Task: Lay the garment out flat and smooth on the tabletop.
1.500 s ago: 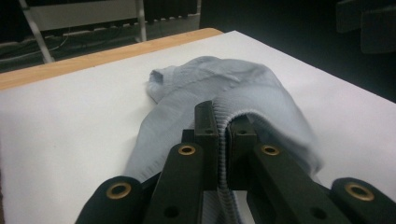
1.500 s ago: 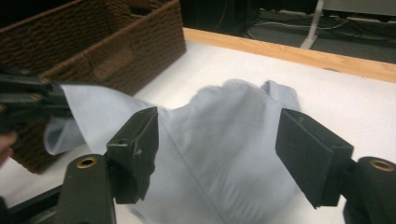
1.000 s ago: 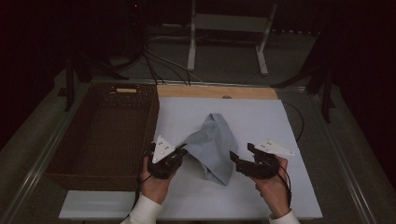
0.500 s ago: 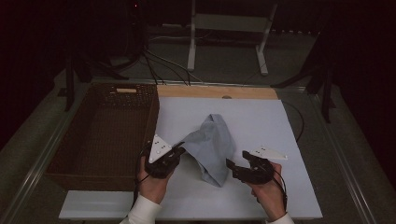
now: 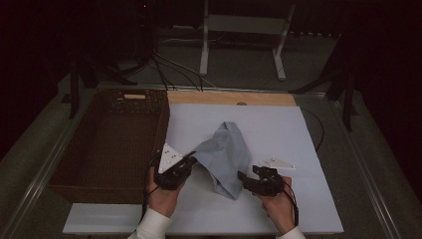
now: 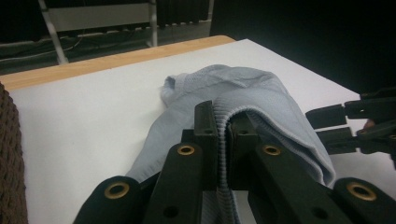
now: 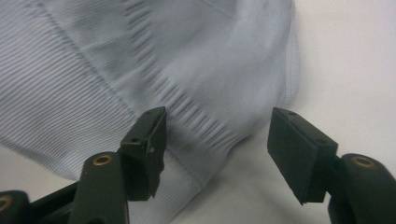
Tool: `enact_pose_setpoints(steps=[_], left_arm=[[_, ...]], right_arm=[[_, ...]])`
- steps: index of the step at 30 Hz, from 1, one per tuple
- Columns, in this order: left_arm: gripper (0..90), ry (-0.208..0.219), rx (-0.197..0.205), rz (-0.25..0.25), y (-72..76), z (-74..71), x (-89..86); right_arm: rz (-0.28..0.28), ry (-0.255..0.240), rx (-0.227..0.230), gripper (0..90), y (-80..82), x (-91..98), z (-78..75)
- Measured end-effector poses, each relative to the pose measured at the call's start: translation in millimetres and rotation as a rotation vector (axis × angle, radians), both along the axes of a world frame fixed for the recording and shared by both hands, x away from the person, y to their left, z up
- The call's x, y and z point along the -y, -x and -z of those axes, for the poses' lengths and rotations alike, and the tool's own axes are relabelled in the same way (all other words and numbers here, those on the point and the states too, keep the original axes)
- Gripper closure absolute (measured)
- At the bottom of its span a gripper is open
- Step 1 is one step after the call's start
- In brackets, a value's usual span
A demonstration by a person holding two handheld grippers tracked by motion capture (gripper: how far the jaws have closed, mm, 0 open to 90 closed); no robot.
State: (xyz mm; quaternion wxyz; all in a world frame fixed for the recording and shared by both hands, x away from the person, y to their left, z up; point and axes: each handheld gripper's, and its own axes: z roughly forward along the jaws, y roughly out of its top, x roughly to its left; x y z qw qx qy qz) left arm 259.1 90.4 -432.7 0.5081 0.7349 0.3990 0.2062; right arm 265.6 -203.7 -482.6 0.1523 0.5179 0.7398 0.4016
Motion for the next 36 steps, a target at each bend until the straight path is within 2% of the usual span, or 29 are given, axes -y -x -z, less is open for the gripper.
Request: enact_pose_setpoints(steps=[4,12,21,28,36], left_arm=[[85.7,-0.003,-0.001,-0.001,-0.1,0.3,0.1],[85.5,-0.006,-0.007,-0.001,-0.5,1.2,0.3],[85.3,-0.012,-0.017,0.004,-1.1,3.4,1.6],[85.2,-0.015,-0.023,0.015,-1.4,4.9,3.7],[85.1,-0.018,-0.024,0.022,-1.4,5.4,4.5]], right_arm=[[0.006,0.008,-0.013,40.0,-4.0,-2.3,4.5],[0.003,0.054,-0.046,44.2,-9.0,-11.8,14.6],[0.004,0.083,-0.103,47.4,-12.7,-12.8,25.6],[-0.009,0.095,-0.137,55.2,-12.8,-15.7,28.7],[-0.023,0.084,-0.167,64.8,-12.7,-16.4,30.2]])
